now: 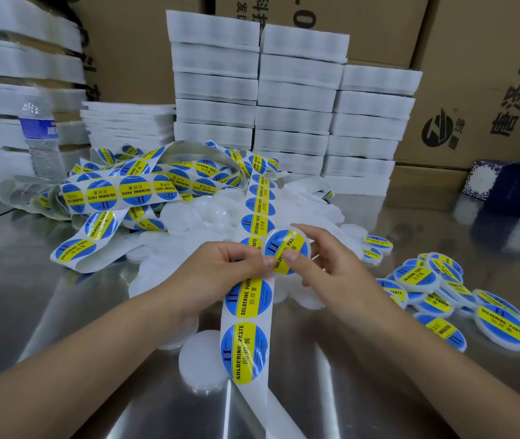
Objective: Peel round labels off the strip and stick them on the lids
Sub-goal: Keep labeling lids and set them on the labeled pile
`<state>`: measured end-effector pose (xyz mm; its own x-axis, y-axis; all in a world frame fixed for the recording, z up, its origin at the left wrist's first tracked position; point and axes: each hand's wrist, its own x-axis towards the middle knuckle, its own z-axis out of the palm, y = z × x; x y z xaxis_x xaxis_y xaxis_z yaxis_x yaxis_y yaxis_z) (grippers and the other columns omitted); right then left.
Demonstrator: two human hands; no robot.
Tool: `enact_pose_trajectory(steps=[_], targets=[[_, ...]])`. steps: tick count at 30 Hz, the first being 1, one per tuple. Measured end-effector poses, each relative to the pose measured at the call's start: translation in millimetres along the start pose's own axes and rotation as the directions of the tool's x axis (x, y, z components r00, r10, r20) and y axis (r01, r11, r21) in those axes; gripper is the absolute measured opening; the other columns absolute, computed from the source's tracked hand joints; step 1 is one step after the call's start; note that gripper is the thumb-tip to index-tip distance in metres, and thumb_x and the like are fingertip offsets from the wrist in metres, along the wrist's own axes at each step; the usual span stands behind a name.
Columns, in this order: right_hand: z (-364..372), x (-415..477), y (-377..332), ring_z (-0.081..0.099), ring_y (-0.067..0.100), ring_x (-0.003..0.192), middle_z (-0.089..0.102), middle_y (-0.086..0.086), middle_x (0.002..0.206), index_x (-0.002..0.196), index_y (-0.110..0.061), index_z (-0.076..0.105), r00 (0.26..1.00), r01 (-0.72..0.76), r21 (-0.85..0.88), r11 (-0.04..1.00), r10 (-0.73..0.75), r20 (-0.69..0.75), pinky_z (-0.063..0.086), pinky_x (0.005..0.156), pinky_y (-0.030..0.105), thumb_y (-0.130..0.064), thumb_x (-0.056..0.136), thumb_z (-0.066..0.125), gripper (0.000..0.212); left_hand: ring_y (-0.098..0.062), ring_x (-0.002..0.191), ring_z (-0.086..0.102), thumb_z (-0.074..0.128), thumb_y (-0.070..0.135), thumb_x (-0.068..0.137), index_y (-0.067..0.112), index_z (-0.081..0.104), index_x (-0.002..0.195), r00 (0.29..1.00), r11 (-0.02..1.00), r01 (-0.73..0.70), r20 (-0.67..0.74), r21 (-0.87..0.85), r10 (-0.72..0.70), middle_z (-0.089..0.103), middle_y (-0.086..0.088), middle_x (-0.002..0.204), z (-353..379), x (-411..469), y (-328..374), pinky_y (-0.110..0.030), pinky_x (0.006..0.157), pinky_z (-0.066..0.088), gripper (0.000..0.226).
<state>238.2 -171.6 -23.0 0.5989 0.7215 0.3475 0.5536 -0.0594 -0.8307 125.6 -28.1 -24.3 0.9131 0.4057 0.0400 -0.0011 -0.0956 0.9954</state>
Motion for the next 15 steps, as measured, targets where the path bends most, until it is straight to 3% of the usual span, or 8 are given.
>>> enact_pose_trajectory(steps=[4, 6, 9, 13, 15], targets=[[3.8, -1.6, 5.5, 0.067, 0.01, 0.091, 0.069, -0.013, 0.103, 0.114, -0.057, 0.045, 0.987, 0.1, 0.134, 0.986, -0.116, 0.116, 0.054, 0.081, 0.031, -0.058, 0.062, 0.072, 0.058, -0.023, 0.087, 0.072, 0.074, 0.045, 0.057, 0.017, 0.077, 0.085, 1.0, 1.0, 0.009, 0.03, -0.006, -0.009, 0.075, -0.009, 0.093, 0.1, -1.4, 0.6, -0.034, 0.079, 0.057, 0.04], [2.0, -1.1, 6.8, 0.068, 0.011, 0.093, 0.07, -0.012, 0.103, 0.112, -0.055, 0.047, 0.982, 0.128, 0.129, 0.983, -0.144, 0.124, 0.054, 0.082, 0.032, -0.053, 0.06, 0.077, 0.06, -0.024, 0.088, 0.072, 0.074, 0.048, 0.055, 0.017, 0.077, 0.086, 0.999, 1.0, 0.012, 0.048, 0.001, -0.012, 0.075, -0.009, 0.094, 0.8, -2.5, 1.2, -0.036, 0.081, 0.056, 0.044], [-2.3, -0.4, 7.4, 0.069, 0.013, 0.087, 0.071, -0.01, 0.095, 0.105, -0.048, 0.054, 0.984, 0.141, 0.064, 0.988, -0.147, 0.103, 0.056, 0.081, 0.039, -0.053, 0.057, 0.079, 0.054, -0.021, 0.083, 0.073, 0.075, 0.048, 0.053, 0.017, 0.078, 0.084, 0.997, 1.0, 0.022, 0.076, -0.009, -0.021, 0.076, -0.008, 0.092, 1.7, -4.1, 1.5, -0.028, 0.071, 0.057, 0.044], [-4.8, -2.7, 5.3, 0.066, 0.0, 0.074, 0.07, -0.019, 0.084, 0.093, -0.047, 0.058, 0.983, 0.168, -0.064, 0.984, -0.162, 0.085, 0.052, 0.065, 0.016, -0.061, 0.058, 0.073, 0.041, -0.019, 0.078, 0.073, 0.075, 0.038, 0.056, 0.017, 0.079, 0.079, 0.993, 0.997, 0.05, 0.112, -0.057, -0.043, 0.076, -0.009, 0.089, 2.4, -5.1, 1.4, -0.021, 0.062, 0.055, 0.032], [-4.8, -4.1, 3.9, 0.065, -0.002, 0.073, 0.069, -0.022, 0.082, 0.093, -0.049, 0.056, 0.983, 0.177, -0.109, 0.978, -0.169, 0.079, 0.049, 0.061, 0.011, -0.065, 0.059, 0.07, 0.04, -0.019, 0.08, 0.073, 0.075, 0.039, 0.056, 0.018, 0.079, 0.08, 0.992, 0.997, 0.055, 0.119, -0.047, -0.049, 0.076, -0.008, 0.09, 2.0, -5.2, 1.2, -0.022, 0.064, 0.055, 0.033]])
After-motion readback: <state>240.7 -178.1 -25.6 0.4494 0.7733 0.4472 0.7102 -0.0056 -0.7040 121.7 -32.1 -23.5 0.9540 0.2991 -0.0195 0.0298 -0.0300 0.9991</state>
